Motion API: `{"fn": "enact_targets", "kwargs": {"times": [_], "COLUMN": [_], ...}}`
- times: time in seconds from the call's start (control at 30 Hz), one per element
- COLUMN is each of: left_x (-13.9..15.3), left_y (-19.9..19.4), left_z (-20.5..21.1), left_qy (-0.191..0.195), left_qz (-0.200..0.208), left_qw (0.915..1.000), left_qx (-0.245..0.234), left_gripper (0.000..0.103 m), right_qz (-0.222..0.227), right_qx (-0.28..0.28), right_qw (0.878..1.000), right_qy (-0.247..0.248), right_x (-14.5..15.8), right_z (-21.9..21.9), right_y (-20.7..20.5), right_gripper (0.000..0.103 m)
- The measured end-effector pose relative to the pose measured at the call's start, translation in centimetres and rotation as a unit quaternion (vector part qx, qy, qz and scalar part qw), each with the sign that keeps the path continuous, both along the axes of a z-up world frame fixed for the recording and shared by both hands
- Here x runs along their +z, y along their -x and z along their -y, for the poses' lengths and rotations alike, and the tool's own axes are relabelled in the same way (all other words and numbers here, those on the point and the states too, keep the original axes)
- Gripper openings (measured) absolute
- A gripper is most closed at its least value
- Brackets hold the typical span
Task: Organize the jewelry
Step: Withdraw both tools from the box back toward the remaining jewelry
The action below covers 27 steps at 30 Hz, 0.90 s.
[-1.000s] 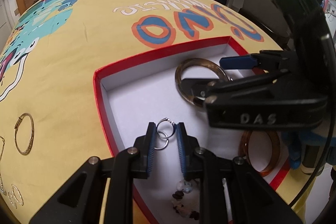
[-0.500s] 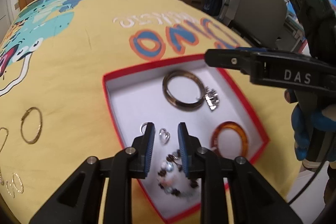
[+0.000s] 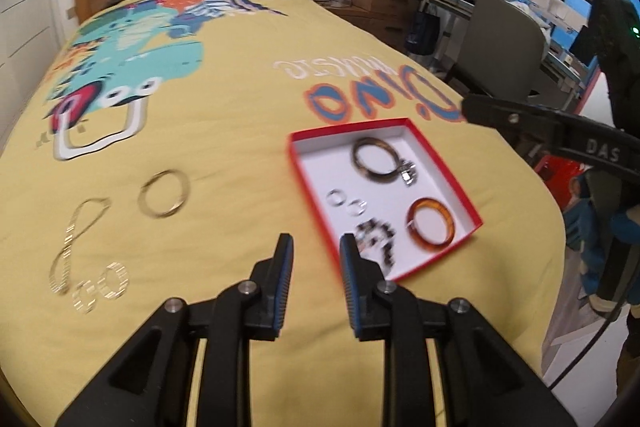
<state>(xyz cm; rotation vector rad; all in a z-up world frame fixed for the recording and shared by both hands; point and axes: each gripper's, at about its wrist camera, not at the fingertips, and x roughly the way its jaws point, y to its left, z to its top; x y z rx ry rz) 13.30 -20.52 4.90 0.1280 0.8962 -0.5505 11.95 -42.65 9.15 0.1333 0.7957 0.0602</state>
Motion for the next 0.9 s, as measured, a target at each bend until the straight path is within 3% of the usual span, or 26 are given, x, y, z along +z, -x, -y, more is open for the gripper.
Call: {"fn": "enact_targets", "kwargs": {"times": [0.43, 0.67, 0.9], "left_x": [1.5, 0.4, -2.0], "left_y": [4.5, 5.6, 4.8], "left_z": [-16.2, -23.5, -26.2], "left_qy": [-0.007, -0.003, 0.007], "left_qz": [0.022, 0.015, -0.007], "left_qw": [0.9931, 0.9854, 0.9805], "left_qx": [0.115, 0.169, 0.196], "left_gripper": [0.023, 0.023, 0.023], "right_qz": [0.03, 0.023, 0.003], "right_qx": [0.068, 0.097, 0.126], "right_qw": [0.997, 0.995, 0.992], "right_qy": [0.001, -0.006, -0.009], "right_x": [3.0, 2.1, -0.7], "right_z": [-10.6, -14.9, -18.3], "right_y": [4.7, 4.9, 3.9], "right_gripper": [0.072, 0.069, 0.062]}}
